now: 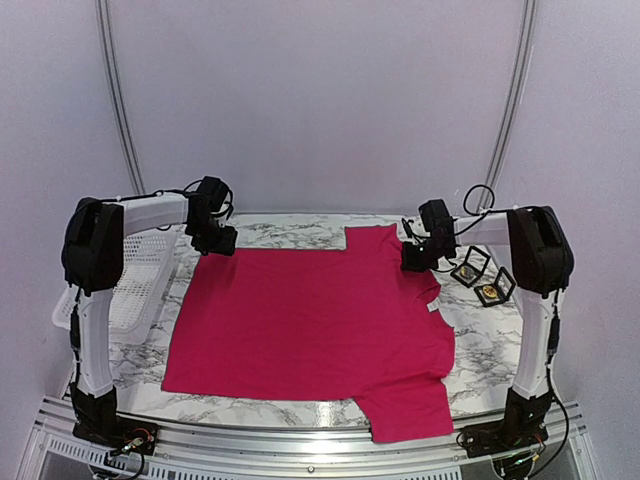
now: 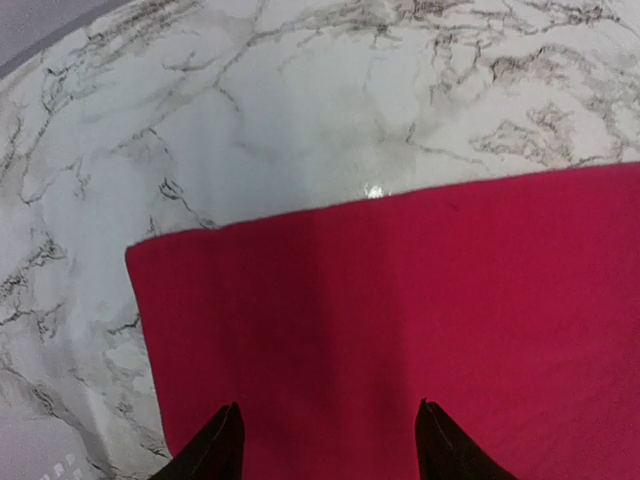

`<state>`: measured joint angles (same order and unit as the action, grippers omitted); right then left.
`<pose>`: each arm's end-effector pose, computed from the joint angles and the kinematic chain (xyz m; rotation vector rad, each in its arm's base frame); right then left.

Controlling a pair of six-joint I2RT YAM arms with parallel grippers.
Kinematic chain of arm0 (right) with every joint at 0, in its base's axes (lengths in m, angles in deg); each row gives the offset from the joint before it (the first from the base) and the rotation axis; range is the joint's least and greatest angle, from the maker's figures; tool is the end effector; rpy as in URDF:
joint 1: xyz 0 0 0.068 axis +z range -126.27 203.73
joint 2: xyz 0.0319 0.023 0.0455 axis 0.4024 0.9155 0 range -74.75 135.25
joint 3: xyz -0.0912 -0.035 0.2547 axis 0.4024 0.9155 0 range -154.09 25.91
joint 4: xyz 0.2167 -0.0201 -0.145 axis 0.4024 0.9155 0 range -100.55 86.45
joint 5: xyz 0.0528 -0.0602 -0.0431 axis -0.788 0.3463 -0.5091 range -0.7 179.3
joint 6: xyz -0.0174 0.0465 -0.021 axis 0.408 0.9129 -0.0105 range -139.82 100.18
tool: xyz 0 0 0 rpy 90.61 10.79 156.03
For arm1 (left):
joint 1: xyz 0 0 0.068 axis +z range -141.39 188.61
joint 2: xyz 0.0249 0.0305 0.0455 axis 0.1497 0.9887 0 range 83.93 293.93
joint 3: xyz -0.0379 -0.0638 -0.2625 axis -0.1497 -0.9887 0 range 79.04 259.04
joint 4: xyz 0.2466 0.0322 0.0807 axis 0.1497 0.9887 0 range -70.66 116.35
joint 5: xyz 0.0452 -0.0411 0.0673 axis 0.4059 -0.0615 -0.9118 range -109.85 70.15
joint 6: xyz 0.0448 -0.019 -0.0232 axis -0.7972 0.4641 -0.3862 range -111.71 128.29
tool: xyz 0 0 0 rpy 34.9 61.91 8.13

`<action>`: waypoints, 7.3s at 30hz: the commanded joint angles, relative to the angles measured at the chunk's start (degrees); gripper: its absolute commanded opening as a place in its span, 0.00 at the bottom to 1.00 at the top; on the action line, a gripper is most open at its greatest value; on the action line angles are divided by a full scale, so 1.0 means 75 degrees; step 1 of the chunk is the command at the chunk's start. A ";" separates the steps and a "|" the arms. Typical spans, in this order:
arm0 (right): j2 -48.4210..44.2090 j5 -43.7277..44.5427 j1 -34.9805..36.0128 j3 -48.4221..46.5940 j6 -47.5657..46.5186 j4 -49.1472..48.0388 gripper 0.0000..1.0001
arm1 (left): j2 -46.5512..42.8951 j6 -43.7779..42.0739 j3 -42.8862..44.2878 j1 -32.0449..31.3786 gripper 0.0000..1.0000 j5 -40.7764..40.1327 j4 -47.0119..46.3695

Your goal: Pin the brooch onto the clothing

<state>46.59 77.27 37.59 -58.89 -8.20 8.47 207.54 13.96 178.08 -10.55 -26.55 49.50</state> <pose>0.4365 0.1154 0.1515 -0.1342 2.5642 0.4392 0.4520 -0.1527 0.1968 0.2490 2.5041 -0.0281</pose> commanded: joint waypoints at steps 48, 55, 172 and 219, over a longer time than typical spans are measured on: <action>0.4976 -0.1461 -0.0839 -0.6854 0.3261 0.0502 0.00 | 0.1679 0.0338 0.1270 0.0463 0.61 -0.1536 0.0096; 0.5155 -0.1866 -0.0858 -0.7289 0.3603 -0.0778 0.00 | 0.1846 0.0245 0.1725 0.0519 0.62 -0.1765 0.0098; -0.1293 0.2379 -0.1663 0.0954 -0.1024 0.1113 0.51 | -0.4015 -0.1051 -0.4306 -0.2180 0.99 -0.0661 -0.4618; -0.1387 0.1687 -0.2001 0.1342 -0.1432 0.0987 0.22 | -0.3900 -0.1068 -0.4279 -0.2180 0.99 -0.0630 -0.4522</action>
<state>38.44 90.78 23.08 -48.70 -19.39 13.72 177.82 6.51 144.53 -26.65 -31.86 14.74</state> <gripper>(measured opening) 0.235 0.989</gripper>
